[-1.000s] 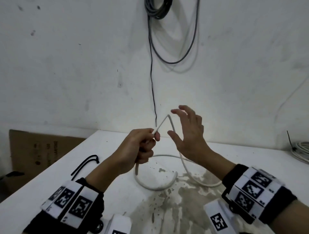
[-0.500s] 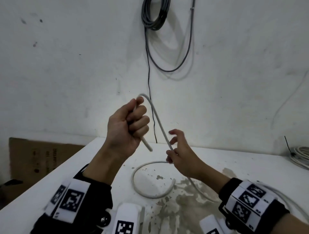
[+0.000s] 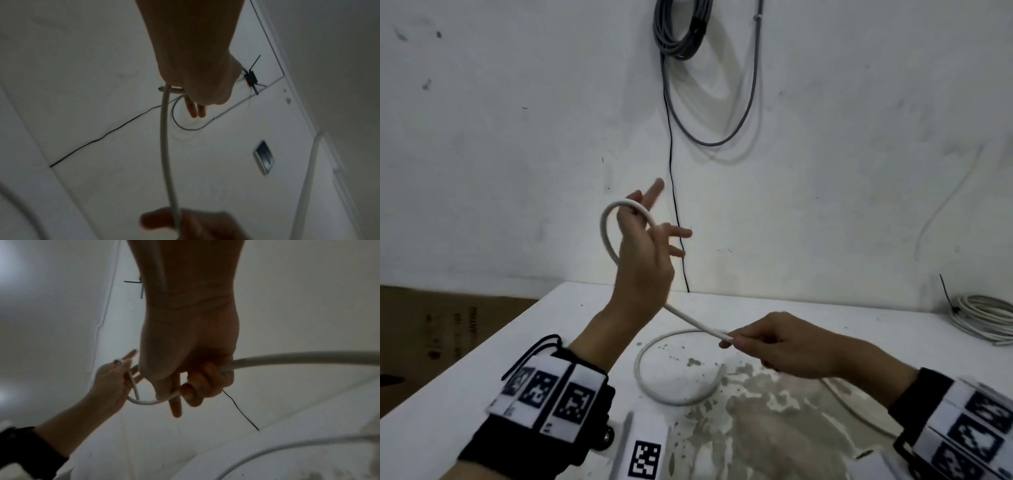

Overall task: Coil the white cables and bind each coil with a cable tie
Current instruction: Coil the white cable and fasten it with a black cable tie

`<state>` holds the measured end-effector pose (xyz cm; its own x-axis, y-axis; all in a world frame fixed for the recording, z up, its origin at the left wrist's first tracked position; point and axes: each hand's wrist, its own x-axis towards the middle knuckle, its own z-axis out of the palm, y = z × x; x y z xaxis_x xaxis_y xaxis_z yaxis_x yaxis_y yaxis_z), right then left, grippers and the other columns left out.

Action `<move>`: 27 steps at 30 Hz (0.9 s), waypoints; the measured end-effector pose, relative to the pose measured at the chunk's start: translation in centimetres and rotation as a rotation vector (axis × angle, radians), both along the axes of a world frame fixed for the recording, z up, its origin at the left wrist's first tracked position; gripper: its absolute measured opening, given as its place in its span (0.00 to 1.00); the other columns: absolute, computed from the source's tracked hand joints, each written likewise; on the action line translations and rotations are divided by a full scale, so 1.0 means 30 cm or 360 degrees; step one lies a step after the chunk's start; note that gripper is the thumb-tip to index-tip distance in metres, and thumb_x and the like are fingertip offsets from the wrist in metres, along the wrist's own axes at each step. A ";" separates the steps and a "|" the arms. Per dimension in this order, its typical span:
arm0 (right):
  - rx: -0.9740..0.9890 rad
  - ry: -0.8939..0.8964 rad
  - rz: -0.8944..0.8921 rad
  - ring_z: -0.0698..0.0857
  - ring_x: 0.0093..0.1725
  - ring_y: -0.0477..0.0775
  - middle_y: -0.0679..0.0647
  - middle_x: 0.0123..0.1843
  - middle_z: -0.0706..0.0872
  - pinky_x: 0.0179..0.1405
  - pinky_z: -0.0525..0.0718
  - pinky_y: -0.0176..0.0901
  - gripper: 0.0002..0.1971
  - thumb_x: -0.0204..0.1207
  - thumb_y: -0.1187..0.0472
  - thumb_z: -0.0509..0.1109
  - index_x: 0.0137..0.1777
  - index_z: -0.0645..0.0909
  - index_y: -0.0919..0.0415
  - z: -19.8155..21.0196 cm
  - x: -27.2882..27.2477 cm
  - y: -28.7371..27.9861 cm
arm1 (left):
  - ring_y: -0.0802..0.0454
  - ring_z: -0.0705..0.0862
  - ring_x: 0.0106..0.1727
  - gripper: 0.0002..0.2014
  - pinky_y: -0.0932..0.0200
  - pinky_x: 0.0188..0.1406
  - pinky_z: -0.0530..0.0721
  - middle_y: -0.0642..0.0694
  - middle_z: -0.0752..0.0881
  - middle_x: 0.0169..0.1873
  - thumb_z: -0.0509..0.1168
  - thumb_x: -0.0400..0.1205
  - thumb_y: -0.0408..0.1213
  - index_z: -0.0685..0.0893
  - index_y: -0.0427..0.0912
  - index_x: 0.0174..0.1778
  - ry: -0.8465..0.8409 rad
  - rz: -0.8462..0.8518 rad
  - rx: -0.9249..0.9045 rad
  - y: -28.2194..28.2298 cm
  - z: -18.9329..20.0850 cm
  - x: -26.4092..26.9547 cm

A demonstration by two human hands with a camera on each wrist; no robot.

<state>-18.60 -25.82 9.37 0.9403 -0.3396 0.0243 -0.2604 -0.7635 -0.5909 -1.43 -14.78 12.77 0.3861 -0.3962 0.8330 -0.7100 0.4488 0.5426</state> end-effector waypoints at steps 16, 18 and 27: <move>-0.0975 -0.0827 0.0162 0.77 0.23 0.32 0.33 0.21 0.74 0.26 0.71 0.25 0.18 0.63 0.45 0.78 0.37 0.71 0.50 0.138 0.000 -0.016 | 0.61 0.72 0.18 0.08 0.62 0.22 0.70 0.47 0.81 0.26 0.50 0.83 0.33 0.75 0.42 0.47 -0.0190 -0.0482 0.1074 -0.008 -0.095 -0.138; -0.0881 -0.0862 0.0222 0.78 0.24 0.33 0.33 0.22 0.73 0.28 0.73 0.24 0.23 0.63 0.49 0.81 0.40 0.65 0.50 0.139 -0.006 -0.007 | 0.59 0.64 0.18 0.11 0.67 0.18 0.63 0.49 0.70 0.19 0.51 0.75 0.34 0.72 0.28 0.38 0.0163 -0.0758 0.1023 -0.010 -0.094 -0.137; -0.0567 -0.1065 0.0018 0.79 0.30 0.40 0.43 0.35 0.83 0.32 0.72 0.24 0.14 0.79 0.48 0.65 0.55 0.82 0.56 0.133 -0.032 -0.075 | 0.57 0.52 0.15 0.16 0.64 0.14 0.52 0.53 0.55 0.14 0.54 0.85 0.42 0.65 0.45 0.31 0.1447 -0.2296 0.0951 0.010 -0.055 -0.007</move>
